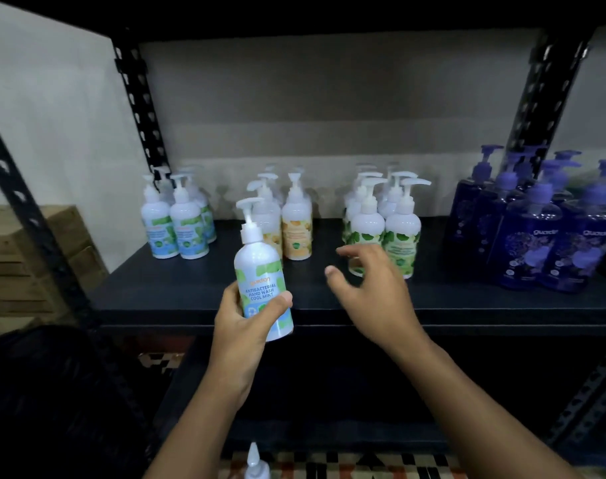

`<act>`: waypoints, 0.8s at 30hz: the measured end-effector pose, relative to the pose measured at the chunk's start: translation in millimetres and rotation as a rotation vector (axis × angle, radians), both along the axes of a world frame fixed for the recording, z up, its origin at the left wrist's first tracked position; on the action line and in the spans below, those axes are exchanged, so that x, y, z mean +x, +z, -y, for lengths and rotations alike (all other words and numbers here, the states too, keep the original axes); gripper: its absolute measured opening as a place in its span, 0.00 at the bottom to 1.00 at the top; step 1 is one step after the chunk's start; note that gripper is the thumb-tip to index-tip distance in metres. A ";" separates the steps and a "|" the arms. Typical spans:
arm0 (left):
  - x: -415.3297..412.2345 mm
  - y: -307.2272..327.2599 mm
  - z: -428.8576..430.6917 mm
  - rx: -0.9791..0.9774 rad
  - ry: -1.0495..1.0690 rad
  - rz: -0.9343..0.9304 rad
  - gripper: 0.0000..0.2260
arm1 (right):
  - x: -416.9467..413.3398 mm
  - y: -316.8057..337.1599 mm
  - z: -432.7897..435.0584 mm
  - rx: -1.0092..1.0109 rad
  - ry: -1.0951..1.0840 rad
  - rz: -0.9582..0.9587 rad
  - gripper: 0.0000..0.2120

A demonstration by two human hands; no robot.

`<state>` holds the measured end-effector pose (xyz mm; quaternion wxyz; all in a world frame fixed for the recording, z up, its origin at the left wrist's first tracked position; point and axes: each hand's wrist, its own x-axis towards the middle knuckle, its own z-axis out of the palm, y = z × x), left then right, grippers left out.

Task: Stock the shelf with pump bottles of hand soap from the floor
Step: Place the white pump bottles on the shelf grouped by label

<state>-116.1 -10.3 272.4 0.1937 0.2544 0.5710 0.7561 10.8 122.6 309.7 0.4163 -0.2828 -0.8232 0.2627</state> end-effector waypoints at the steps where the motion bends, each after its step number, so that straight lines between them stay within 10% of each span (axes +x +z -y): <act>1: -5.6 1.2 7.6 0.009 0.030 0.012 0.28 | -9.5 -0.9 8.4 0.026 0.051 0.043 0.17; 14: -83.2 6.2 90.8 -0.016 0.287 -0.055 0.13 | -123.1 -14.4 25.4 0.042 -0.026 0.760 0.45; 24: -122.9 31.6 59.6 -0.160 0.230 -0.273 0.25 | -129.5 -32.9 25.2 0.139 -0.108 0.825 0.50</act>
